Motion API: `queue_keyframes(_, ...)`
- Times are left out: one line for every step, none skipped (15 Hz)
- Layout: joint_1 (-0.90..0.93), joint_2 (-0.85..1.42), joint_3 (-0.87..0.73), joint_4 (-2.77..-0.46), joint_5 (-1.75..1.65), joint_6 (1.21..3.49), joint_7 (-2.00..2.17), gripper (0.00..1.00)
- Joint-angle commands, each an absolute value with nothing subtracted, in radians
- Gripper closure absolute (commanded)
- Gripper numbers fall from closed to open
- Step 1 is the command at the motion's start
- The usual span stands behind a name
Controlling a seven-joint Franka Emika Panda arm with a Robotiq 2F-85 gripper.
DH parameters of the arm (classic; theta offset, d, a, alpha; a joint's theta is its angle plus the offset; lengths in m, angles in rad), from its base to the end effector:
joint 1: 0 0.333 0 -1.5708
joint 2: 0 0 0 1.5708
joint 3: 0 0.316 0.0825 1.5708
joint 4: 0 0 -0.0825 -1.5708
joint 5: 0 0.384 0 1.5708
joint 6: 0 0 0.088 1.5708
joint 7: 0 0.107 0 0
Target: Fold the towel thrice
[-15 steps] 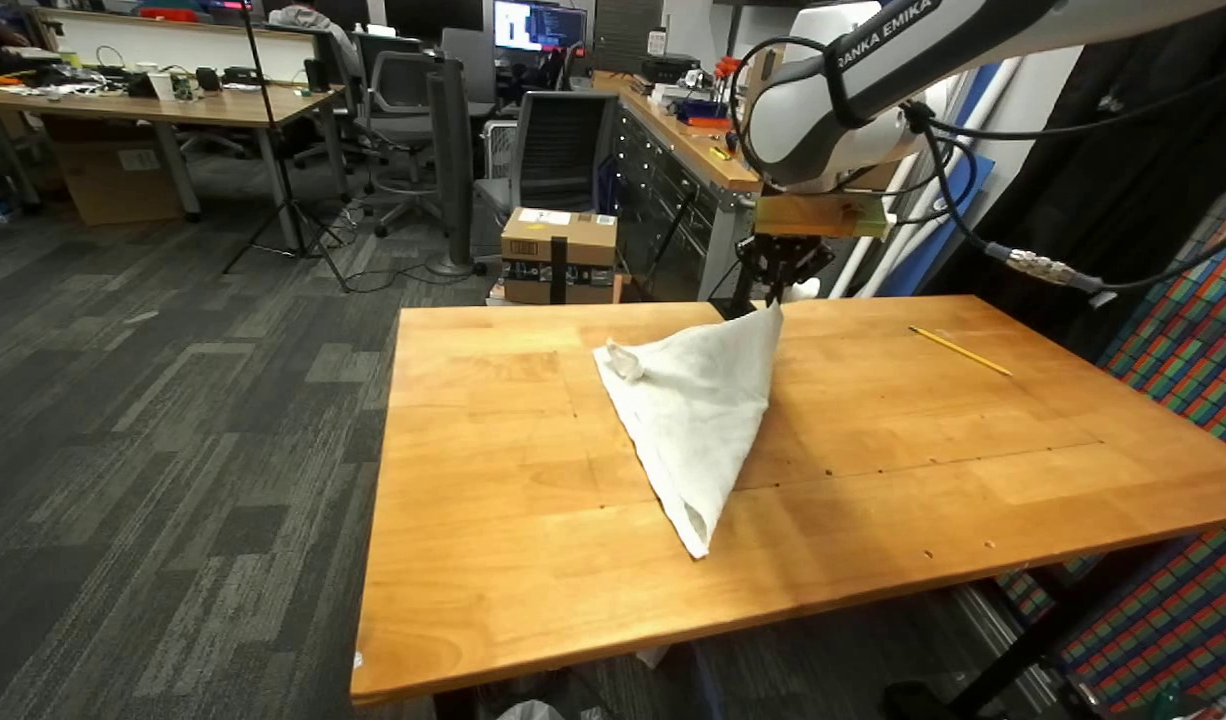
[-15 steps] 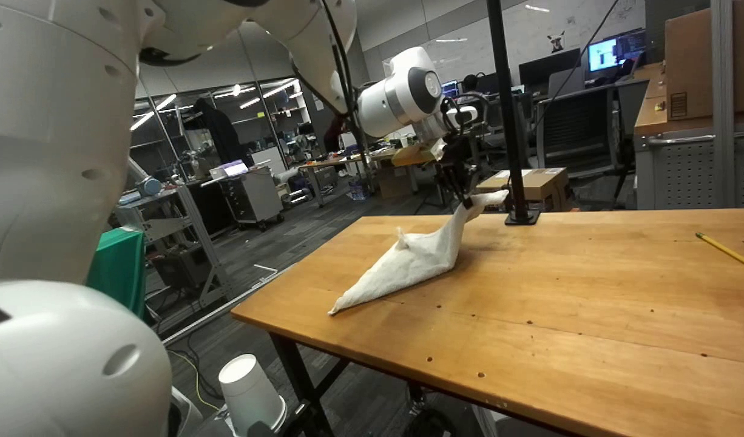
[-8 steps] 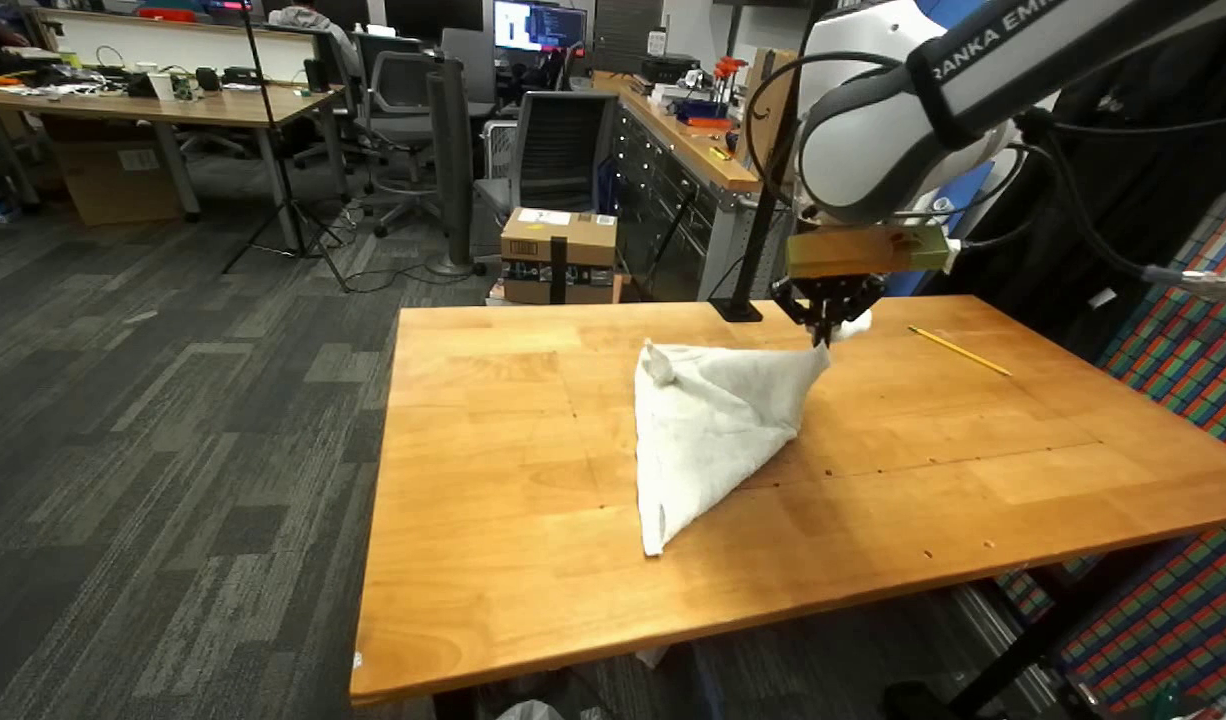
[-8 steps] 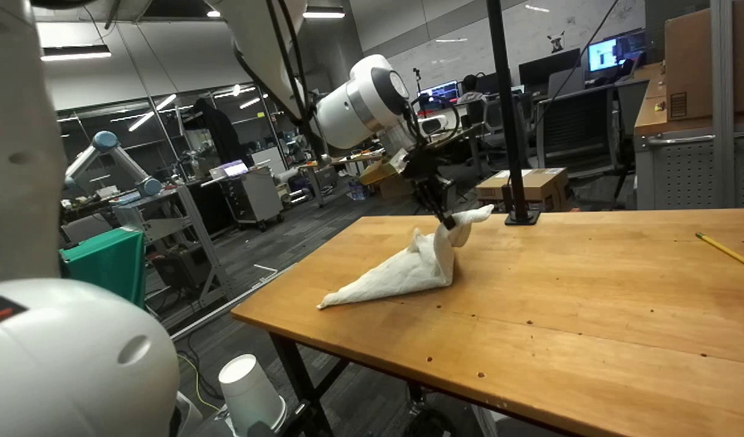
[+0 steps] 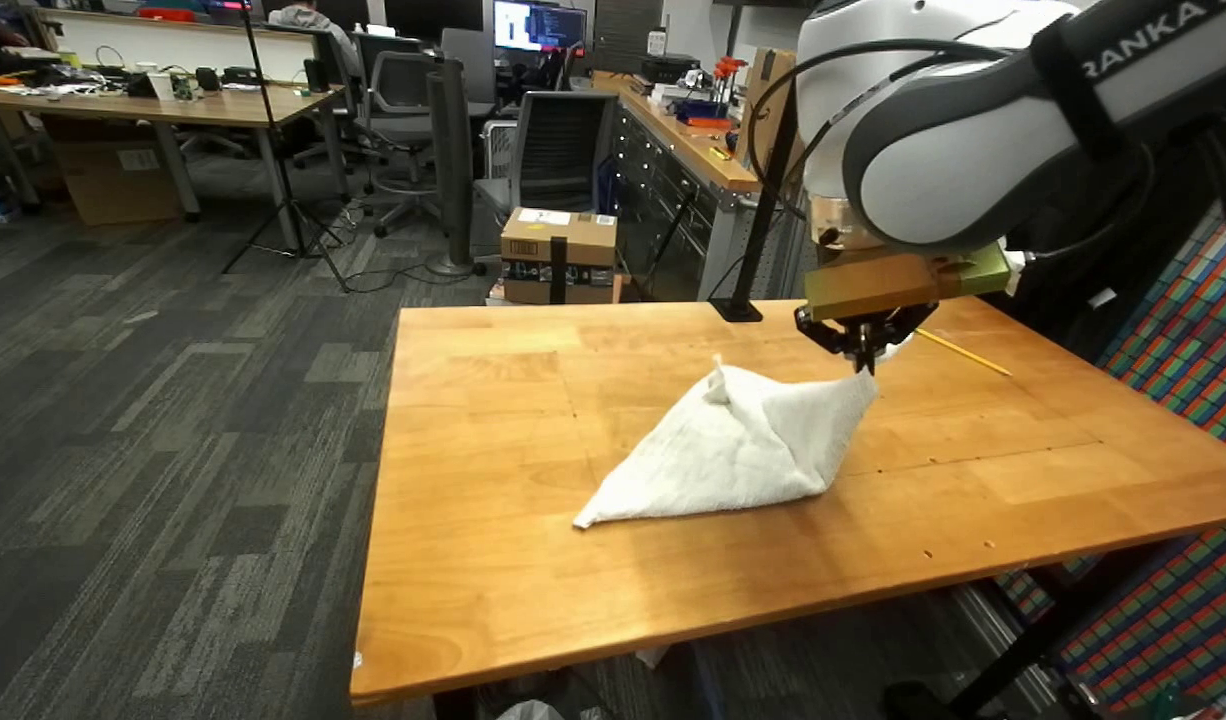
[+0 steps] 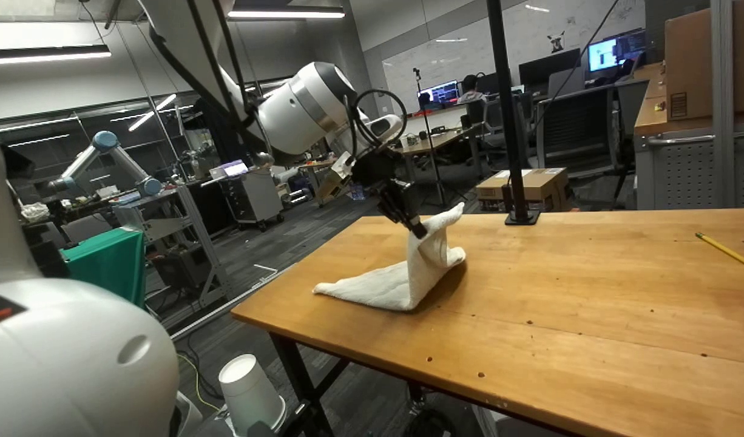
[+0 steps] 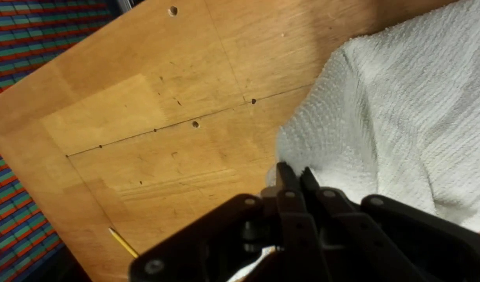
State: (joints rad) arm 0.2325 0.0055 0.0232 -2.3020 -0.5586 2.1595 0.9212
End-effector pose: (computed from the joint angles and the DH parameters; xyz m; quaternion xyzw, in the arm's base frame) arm 0.4886 0.1057 0.3374 0.9615 -0.1528 0.0615 0.2202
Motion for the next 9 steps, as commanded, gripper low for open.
queue_keyframes(0.215,-0.039,0.098,-2.301,-0.613,2.074,0.979,0.99)
queue_keyframes(0.218,-0.033,0.115,-2.287,-0.617,2.053,0.988,0.99)
queue_keyframes(0.22,-0.027,0.129,-2.275,-0.619,2.036,0.995,0.99)
queue_keyframes(0.225,-0.015,0.145,-2.258,-0.631,2.017,1.008,0.99)
queue_keyframes(0.23,-0.004,0.16,-2.242,-0.65,1.997,1.018,0.99)
queue_keyframes(0.236,0.01,0.177,-2.223,-0.681,1.974,1.031,0.99)
queue_keyframes(0.242,0.021,0.193,-2.206,-0.705,1.953,1.04,0.99)
queue_keyframes(0.249,0.038,0.21,-2.186,-0.731,1.93,1.047,0.99)
queue_keyframes(0.256,0.051,0.224,-2.169,-0.748,1.91,1.049,0.99)
